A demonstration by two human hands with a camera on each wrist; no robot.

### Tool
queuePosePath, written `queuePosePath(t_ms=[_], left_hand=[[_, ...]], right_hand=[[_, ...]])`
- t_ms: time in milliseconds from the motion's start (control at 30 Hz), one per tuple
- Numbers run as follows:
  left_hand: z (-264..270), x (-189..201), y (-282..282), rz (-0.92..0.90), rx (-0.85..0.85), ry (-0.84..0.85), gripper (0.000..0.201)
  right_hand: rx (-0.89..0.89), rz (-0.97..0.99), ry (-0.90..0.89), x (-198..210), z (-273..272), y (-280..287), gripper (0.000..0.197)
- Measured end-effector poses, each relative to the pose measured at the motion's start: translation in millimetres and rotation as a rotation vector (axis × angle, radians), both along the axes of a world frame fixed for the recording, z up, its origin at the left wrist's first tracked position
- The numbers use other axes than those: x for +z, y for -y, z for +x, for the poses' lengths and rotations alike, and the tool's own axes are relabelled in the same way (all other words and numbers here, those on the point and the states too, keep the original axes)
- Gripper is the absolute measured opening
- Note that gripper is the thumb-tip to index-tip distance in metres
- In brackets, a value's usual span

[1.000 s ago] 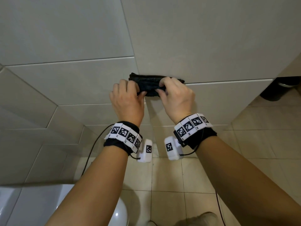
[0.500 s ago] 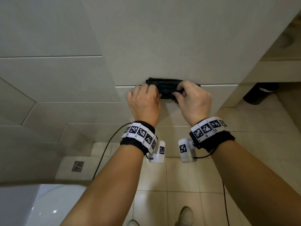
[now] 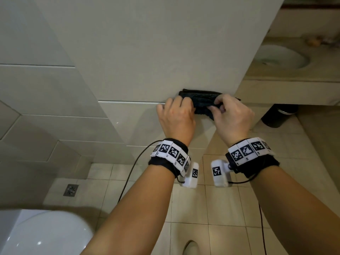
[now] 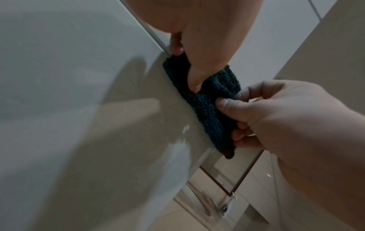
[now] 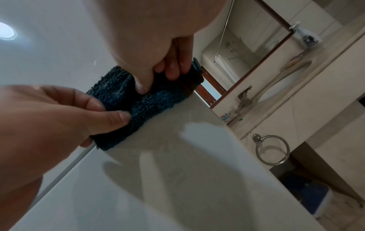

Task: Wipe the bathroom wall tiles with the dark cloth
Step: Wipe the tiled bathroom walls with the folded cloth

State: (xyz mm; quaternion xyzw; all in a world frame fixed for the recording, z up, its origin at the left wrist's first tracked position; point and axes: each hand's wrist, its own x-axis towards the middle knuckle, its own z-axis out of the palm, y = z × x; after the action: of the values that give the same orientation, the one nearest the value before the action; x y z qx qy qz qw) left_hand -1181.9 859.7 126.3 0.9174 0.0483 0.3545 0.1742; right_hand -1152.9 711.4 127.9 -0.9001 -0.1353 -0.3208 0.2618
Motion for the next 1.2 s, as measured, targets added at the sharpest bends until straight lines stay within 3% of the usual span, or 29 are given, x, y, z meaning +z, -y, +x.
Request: queuePosePath(t_ms=[167,500,900,1200], left_hand=[[2.1,2.2,9.4,-0.001,-0.030,-0.004,0.014],[3.7,2.2,-24.0,0.006,-0.061,0.043,0.016],[-13.3,-3.6,-139.6,0.021,0.050,0.027,0.020],[-31.9,4.6,-226.3,0.054,0.198,-0.050,0.023]], right_hand=[[-0.034,0.010,0.004,0.7,1.5,9.5,0.015],[-0.019,0.012,0.089,-5.5,-0.4,-19.7,0.019],[0.007,-0.008,0.063,-11.1,-11.8,-139.2,0.020],[0.125,0.014,0.018,-5.7,-23.4,-235.0,0.017]])
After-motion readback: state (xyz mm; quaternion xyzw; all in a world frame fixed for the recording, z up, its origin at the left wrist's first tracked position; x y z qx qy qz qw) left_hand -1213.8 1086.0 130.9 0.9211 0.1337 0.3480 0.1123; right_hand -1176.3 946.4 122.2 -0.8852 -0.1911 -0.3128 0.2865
